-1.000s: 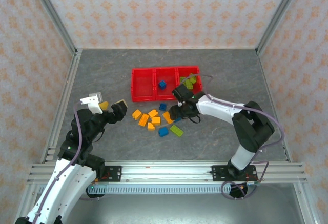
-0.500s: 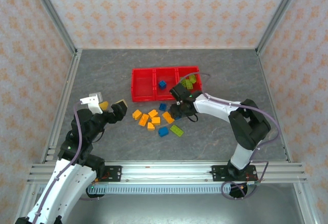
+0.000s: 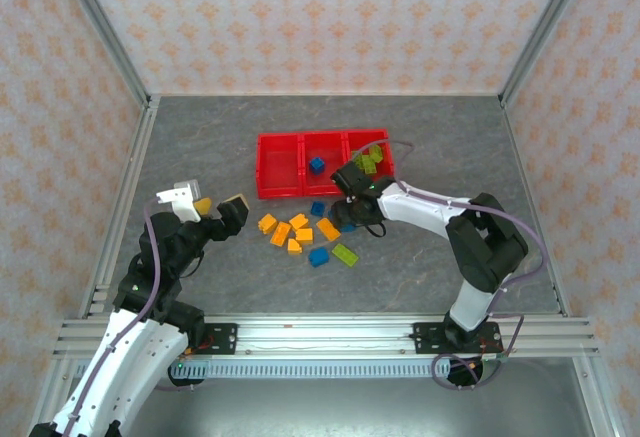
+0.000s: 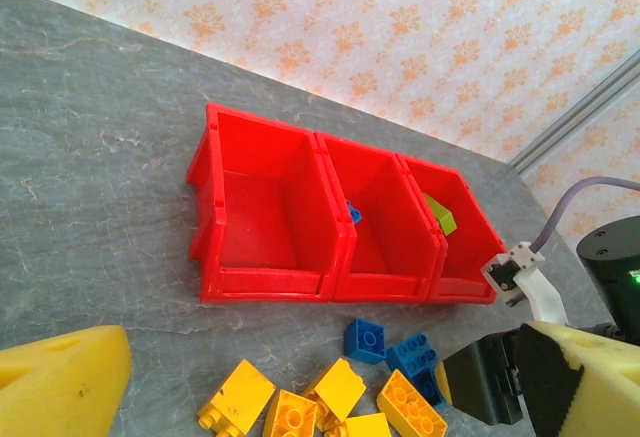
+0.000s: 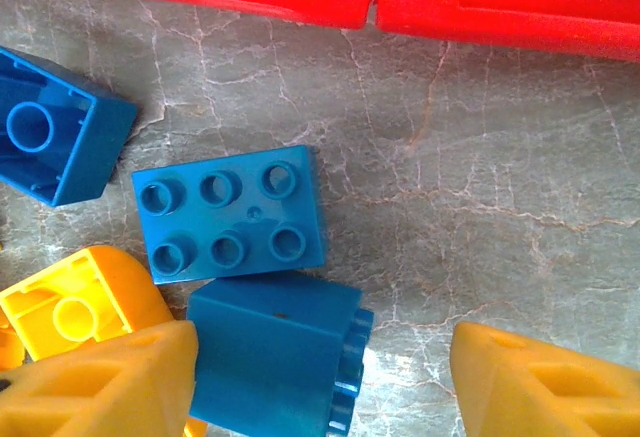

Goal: Sort the legos into containers by color
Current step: Pick up the lego from the center of the table.

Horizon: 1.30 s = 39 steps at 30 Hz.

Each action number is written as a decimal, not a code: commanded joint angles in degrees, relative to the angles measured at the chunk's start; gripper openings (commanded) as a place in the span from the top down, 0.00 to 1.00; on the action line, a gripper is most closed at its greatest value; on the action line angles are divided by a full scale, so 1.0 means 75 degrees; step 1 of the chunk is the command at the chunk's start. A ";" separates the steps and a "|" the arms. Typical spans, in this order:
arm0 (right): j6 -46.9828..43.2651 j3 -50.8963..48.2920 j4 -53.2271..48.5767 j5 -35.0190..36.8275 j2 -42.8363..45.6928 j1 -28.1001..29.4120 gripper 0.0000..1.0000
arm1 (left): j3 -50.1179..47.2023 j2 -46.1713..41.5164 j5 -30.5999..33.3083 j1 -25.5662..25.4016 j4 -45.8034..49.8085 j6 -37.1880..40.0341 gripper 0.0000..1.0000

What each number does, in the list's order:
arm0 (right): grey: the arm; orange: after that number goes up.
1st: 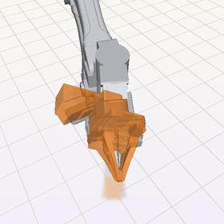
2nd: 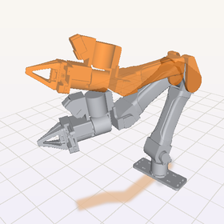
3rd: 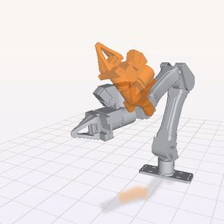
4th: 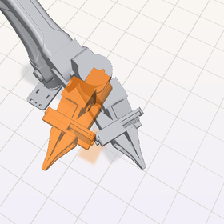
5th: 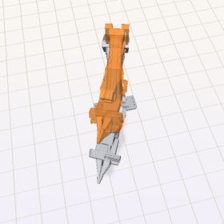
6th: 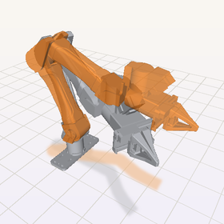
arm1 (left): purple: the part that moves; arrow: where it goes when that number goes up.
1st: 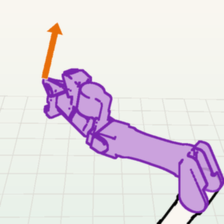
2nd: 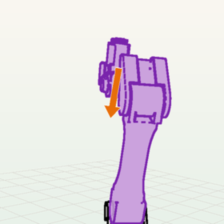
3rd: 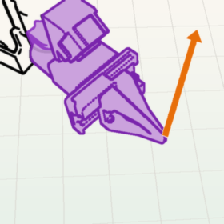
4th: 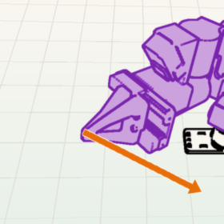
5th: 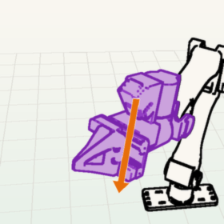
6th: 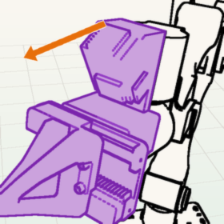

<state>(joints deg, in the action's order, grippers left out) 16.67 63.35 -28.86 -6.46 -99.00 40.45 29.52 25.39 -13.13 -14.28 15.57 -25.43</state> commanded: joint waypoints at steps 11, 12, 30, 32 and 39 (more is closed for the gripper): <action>0.0614 -0.0197 0.0313 0.0119 0.0046 0.0033 0.30 | -0.0045 -0.0057 -0.0150 -0.0053 -0.0260 0.0121 0.01; 0.0620 -0.0199 0.0348 0.0102 0.0026 0.0033 0.31 | -0.0045 -0.0069 -0.0149 -0.0053 -0.0257 0.0131 0.01; 0.0585 -0.0208 0.0303 0.0584 -0.0251 0.0027 0.50 | -0.0045 -0.0127 -0.0114 -0.0053 -0.0248 0.0116 0.00; 0.0586 -0.0203 0.0223 0.0670 -0.0096 0.0033 0.55 | -0.0045 -0.0115 -0.0114 -0.0053 -0.0248 0.0114 0.01; 0.0580 0.0476 -0.0391 0.0870 0.0767 0.0097 0.65 | -0.0045 -0.0115 -0.0114 -0.0053 -0.0248 0.0110 0.01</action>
<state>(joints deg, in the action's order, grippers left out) 20.99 62.96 -28.84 -2.98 -98.21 40.58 29.52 25.10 -13.13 -14.28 15.55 -25.43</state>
